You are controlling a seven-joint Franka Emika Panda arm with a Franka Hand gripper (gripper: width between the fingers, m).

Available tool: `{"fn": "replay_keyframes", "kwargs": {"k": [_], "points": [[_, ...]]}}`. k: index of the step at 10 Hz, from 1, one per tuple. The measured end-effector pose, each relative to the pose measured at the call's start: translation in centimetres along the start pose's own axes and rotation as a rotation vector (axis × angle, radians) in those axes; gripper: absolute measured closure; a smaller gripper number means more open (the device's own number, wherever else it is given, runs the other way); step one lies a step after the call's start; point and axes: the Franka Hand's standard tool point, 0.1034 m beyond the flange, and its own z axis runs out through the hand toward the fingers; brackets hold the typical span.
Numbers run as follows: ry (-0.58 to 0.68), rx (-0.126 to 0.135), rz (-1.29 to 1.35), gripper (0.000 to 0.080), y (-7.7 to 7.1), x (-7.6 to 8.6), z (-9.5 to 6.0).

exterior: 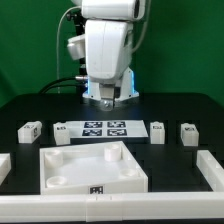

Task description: Assemble one leg

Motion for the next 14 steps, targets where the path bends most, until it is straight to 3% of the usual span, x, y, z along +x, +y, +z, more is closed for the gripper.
{"fn": "replay_keyframes", "kwargs": {"k": [2,8,12,14], "points": [[0.007,0.014,-0.166,0.0150,-2.5,-1.4,2.1],[0.006,0.025,-0.183,0.0150,-2.9,-1.8,2.7],[0.025,0.087,-0.260,0.0150,-6.5,-3.1,5.5],[0.040,0.128,-0.274,0.0150,-7.8,-3.1,7.6]]}}
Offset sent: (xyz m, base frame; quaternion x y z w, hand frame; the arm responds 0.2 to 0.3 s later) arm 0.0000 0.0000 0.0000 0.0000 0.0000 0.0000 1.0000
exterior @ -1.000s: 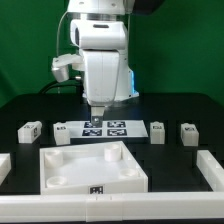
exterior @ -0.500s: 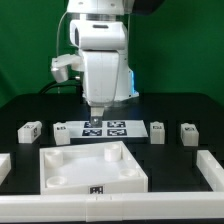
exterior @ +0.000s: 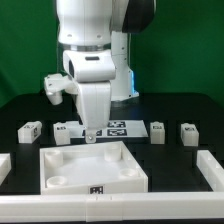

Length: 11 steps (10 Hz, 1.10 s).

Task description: Assemble one leg

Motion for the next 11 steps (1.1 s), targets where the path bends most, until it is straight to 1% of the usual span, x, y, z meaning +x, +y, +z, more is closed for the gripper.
{"fn": "replay_keyframes", "kwargs": {"k": [3,5,6,8,9,10,11], "points": [[0.025,0.048,0.003,0.0150,-1.0,0.4,2.9],[0.036,0.067,0.006,0.0150,-1.4,0.5,4.0],[0.039,0.073,0.008,0.0150,-1.6,0.5,4.4],[0.034,0.064,0.017,0.0150,-1.4,0.4,3.9],[0.035,0.067,0.017,0.0260,-1.4,0.4,4.0],[0.036,0.068,0.017,0.0393,-1.5,0.4,4.1],[0.036,0.068,0.017,0.0393,-1.5,0.4,4.1]]}}
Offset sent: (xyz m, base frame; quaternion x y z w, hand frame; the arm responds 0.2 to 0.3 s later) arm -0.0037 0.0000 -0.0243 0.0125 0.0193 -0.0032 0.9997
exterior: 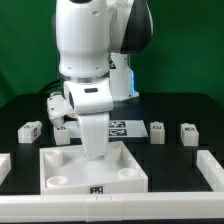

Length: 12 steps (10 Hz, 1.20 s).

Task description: Assemble one leg

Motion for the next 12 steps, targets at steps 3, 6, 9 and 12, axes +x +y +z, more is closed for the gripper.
{"fn": "replay_keyframes", "kwargs": {"k": [3,6,9,12], "points": [[-0.001,-0.002,0.000,0.0731,0.0,0.0,-0.1],[-0.001,-0.003,0.000,0.0730,0.1,0.0,-0.1],[-0.001,-0.005,0.025,0.0729,0.1,0.1,-0.1],[0.003,-0.011,0.208,0.0729,0.8,3.3,-0.2]]}}
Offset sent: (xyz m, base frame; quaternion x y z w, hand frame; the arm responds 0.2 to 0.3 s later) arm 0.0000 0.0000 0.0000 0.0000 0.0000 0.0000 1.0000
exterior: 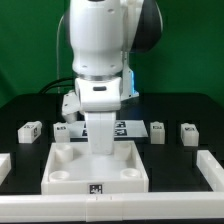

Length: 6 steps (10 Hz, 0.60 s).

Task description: Assemble one leg

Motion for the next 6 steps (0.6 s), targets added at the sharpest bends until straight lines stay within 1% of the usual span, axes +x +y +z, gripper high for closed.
{"fn": "replay_keyframes", "kwargs": {"k": [3,5,6], "points": [[0.008,-0.010,0.010,0.0729,0.5,2.5,0.1],[0.017,-0.015,-0.020,0.0729,0.6,5.2,-0.1],[0.019,-0.019,-0.035,0.0729,0.9,6.0,-0.2]]}}
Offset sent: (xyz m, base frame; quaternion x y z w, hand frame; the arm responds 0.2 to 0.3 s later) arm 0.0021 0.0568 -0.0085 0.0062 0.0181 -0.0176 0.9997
